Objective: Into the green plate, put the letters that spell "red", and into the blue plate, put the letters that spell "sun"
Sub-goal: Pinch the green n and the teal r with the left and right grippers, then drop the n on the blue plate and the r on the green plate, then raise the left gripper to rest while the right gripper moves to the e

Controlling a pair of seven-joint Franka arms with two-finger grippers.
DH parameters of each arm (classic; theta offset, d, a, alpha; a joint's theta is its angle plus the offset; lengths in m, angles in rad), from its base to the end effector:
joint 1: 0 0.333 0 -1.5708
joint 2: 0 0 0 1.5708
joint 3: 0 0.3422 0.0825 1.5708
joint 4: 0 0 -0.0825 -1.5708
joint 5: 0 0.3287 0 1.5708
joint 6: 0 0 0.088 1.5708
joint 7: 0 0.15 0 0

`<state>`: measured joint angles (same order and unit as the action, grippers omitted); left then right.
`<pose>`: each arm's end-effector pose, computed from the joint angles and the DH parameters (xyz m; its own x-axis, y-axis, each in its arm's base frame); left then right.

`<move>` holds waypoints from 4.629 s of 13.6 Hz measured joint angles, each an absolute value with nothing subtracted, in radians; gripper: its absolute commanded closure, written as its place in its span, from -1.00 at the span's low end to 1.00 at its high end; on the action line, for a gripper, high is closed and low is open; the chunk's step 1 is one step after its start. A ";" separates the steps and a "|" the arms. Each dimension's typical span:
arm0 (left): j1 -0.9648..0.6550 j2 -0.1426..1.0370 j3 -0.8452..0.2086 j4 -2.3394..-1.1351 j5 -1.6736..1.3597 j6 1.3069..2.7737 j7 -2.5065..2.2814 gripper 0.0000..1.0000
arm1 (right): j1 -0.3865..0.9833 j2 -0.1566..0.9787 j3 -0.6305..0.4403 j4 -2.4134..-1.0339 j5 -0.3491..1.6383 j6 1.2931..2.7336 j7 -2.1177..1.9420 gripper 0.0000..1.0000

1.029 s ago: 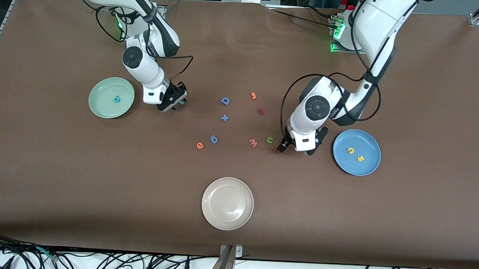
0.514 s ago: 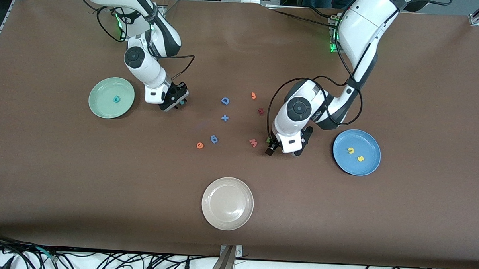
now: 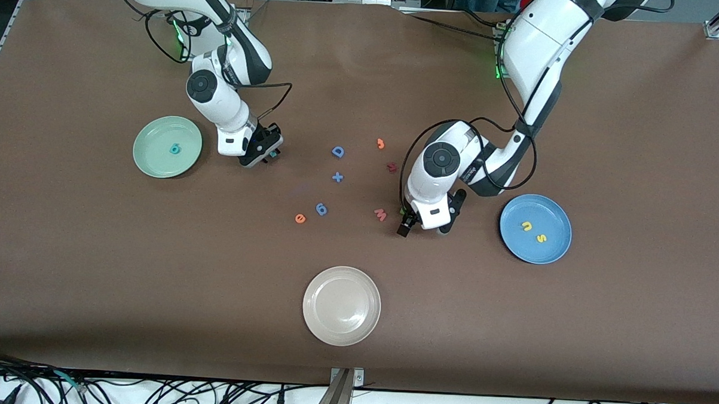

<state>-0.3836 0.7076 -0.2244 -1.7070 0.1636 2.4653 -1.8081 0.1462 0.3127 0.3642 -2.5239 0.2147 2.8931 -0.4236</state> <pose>0.5559 -0.3607 0.2125 0.4246 0.9040 -0.0505 0.9047 -0.4213 0.0639 0.4024 0.2207 0.2078 0.7605 0.6393 0.1133 0.6493 -0.7475 -0.1404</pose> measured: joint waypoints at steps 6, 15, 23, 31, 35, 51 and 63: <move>-0.409 0.727 -0.224 -1.735 0.197 2.497 -1.846 -0.83 | 0.148 0.313 0.362 -2.523 0.215 2.894 -0.424 0.95; -0.408 0.717 -0.222 -1.760 0.229 2.538 -1.846 0.74 | 0.149 0.297 0.360 -2.509 0.215 2.809 -0.424 0.95; -0.312 0.640 -0.209 -1.759 0.253 2.413 -1.643 0.79 | 0.148 0.142 0.138 -2.300 0.167 2.309 -0.424 0.92; -0.058 0.491 -0.204 -1.885 0.233 2.292 -1.068 0.77 | 0.144 0.168 -0.200 -2.289 0.140 2.183 -0.428 0.86; 0.039 0.491 -0.203 -1.907 0.233 2.294 -0.833 -0.46 | 0.142 0.251 -0.326 -2.300 0.138 2.160 -0.430 0.77; 0.059 0.293 -0.208 -1.937 0.153 2.139 -0.315 -1.00 | 0.161 0.263 -0.279 -2.094 0.138 1.947 -0.230 -0.58; 0.040 0.032 -0.015 -1.833 -0.001 1.792 -0.009 -1.00 | 0.368 0.382 -0.025 -1.775 0.144 1.973 0.242 -0.85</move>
<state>0.0403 0.0321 -0.0145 -1.8330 -0.0006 1.7916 -0.0086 0.3678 0.3824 -0.0252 -1.7750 0.1439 1.9734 0.2420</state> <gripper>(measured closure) 0.000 0.070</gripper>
